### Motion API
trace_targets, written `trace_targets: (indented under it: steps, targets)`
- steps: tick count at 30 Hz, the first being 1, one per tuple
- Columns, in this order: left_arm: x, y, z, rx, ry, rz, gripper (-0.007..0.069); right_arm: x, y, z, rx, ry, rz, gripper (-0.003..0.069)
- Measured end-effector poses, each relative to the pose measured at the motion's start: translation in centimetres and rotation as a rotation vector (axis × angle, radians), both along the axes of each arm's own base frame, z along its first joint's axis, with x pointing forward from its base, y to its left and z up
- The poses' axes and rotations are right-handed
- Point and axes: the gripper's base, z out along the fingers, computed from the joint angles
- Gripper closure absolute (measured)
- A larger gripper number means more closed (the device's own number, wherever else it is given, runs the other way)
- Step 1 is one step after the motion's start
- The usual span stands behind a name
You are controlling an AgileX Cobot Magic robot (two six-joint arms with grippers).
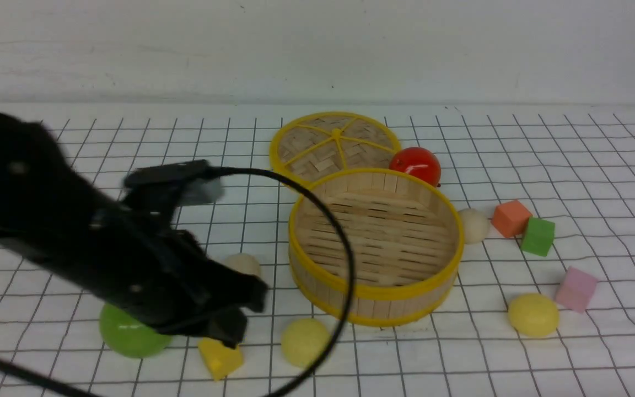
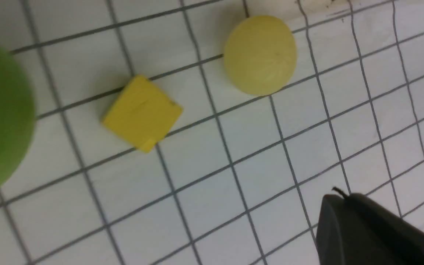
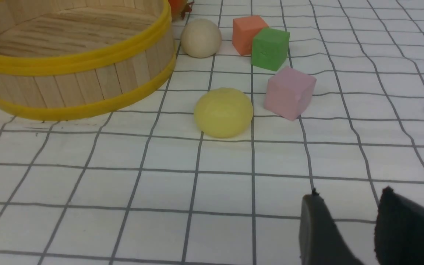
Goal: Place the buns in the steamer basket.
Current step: Use the left arm to grab a steamed stuffed bun
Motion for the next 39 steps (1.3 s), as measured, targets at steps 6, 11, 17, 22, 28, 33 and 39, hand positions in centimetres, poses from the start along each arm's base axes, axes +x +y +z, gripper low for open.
trace_targets:
  steps: [6,11,17,22,28,33,39]
  targets:
    - [2.7,-5.3,-2.2,0.119,-0.014,-0.122,0.063,0.0,0.0,0.0,0.0,0.0,0.0,0.0419]
    - [5.8,-7.5,-4.2,0.173,-0.019,-0.143,0.0471,0.0,0.0,0.0,0.0,0.0,0.0,0.0419]
    - [7.4,-8.2,-6.6,0.249,-0.016,-0.168,0.0274,0.0,0.0,0.0,0.0,0.0,0.0,0.0419]
    - [7.9,-8.2,-7.6,0.282,-0.034,-0.181,0.0256,0.0,0.0,0.0,0.0,0.0,0.0,0.0419]
    - [8.1,-8.3,-8.4,0.297,-0.027,-0.186,0.0297,0.0,0.0,0.0,0.0,0.0,0.0,0.0419]
    - [8.2,-8.4,-8.8,0.302,-0.017,-0.187,0.0349,0.0,0.0,0.0,0.0,0.0,0.0,0.0419]
    - [8.2,-8.4,-9.0,0.303,-0.015,-0.187,0.0494,0.0,0.0,0.0,0.0,0.0,0.0,0.0419]
